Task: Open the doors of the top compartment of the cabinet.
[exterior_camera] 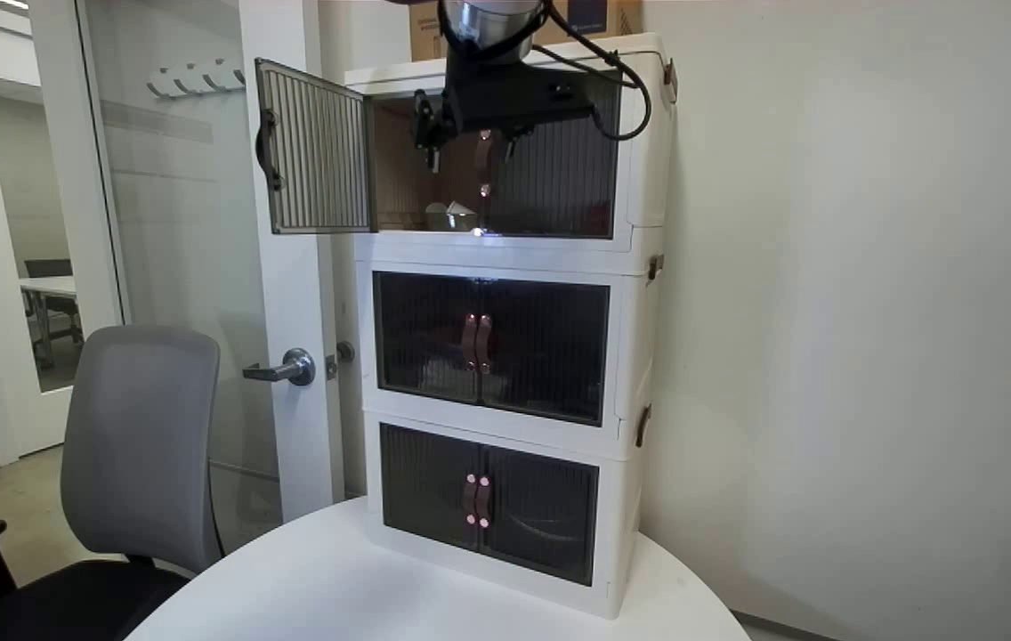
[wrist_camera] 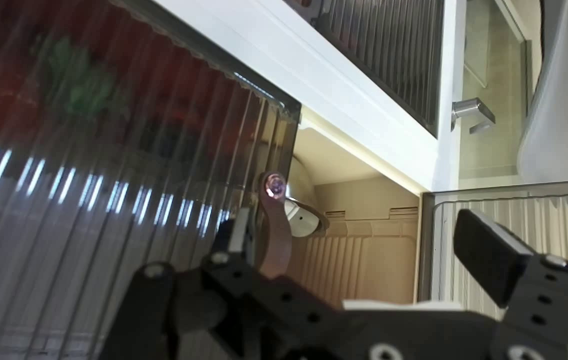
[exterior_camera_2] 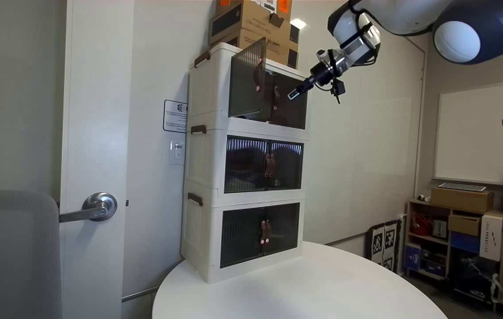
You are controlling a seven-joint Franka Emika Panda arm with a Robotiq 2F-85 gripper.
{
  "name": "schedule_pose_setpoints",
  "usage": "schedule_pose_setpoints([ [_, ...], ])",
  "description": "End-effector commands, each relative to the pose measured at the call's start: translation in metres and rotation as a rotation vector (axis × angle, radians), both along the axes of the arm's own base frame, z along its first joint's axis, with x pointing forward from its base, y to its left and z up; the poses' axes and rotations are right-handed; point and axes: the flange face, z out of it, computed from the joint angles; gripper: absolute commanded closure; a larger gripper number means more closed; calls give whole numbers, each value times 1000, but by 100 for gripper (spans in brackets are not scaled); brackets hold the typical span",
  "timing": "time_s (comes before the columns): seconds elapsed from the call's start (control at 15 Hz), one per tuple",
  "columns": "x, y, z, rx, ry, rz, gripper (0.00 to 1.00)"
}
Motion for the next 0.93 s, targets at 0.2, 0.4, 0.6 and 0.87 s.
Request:
schedule_pose_setpoints([
  [0.2,10,3,-17,39,-43,23,0],
  [0.4,14,11,-20,50,-85,75,0],
  [0.6,18,20,-23,63,-124,122,0],
  [0.87,21,23,-29,65,-146,142,0],
])
